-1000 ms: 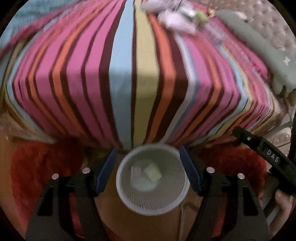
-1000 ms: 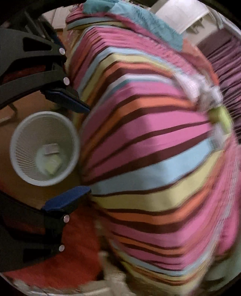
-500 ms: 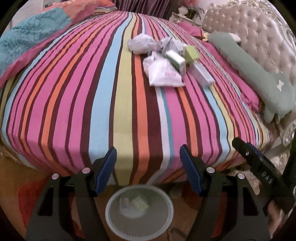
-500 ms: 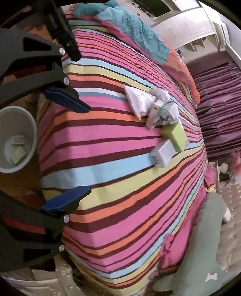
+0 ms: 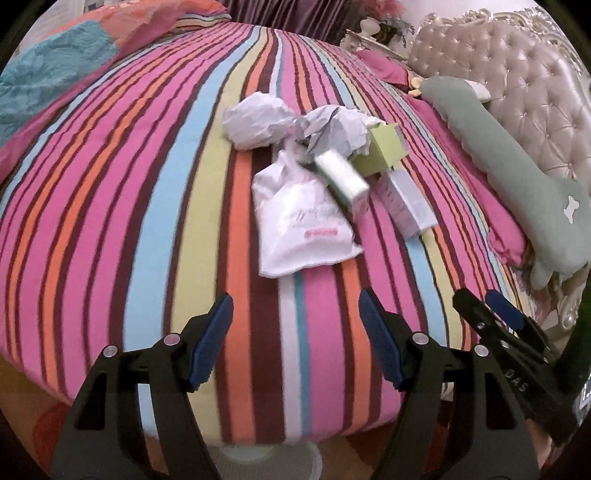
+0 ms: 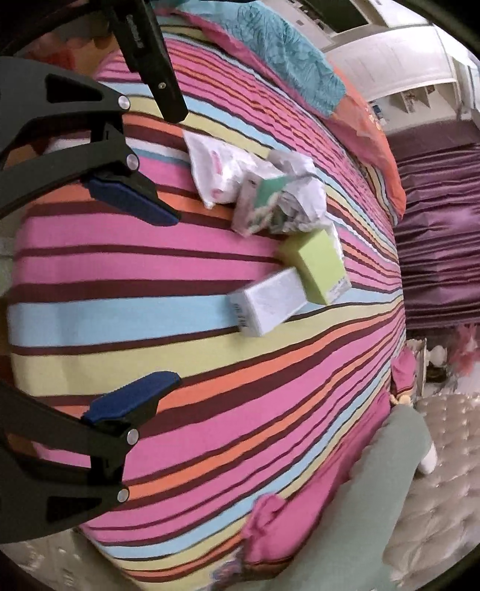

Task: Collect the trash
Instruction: 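Raise both tools back toward the remaining items on the bed, then grasp the white toilet-seat-cover packet with the left tool while the right tool grasps the white printed box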

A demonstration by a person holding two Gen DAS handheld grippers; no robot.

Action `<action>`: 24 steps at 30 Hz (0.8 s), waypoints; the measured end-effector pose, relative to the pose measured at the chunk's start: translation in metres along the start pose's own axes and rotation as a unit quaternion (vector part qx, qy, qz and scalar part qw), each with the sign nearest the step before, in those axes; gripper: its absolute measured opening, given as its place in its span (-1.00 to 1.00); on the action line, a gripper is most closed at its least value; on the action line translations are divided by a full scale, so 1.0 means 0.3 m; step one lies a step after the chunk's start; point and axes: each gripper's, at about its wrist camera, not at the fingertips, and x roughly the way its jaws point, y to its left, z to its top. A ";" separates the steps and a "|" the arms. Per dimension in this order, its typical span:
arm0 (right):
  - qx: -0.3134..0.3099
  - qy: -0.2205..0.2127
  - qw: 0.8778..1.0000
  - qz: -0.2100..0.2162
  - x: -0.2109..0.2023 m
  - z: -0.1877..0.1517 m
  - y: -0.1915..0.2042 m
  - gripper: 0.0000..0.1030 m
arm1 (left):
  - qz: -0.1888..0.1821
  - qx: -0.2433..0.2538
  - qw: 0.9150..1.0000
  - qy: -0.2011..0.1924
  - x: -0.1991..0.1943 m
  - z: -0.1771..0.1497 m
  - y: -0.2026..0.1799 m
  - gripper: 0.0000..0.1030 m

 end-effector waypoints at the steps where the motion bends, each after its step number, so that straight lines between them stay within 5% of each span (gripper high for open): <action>1: -0.003 0.001 1.000 -0.002 0.014 0.015 -0.002 0.49 | 0.001 0.003 1.000 0.002 0.017 0.017 -0.010 0.34; 24: -0.059 0.043 0.997 -0.012 0.268 0.181 -0.031 0.49 | 0.014 -0.037 0.999 0.024 0.210 0.202 -0.021 0.35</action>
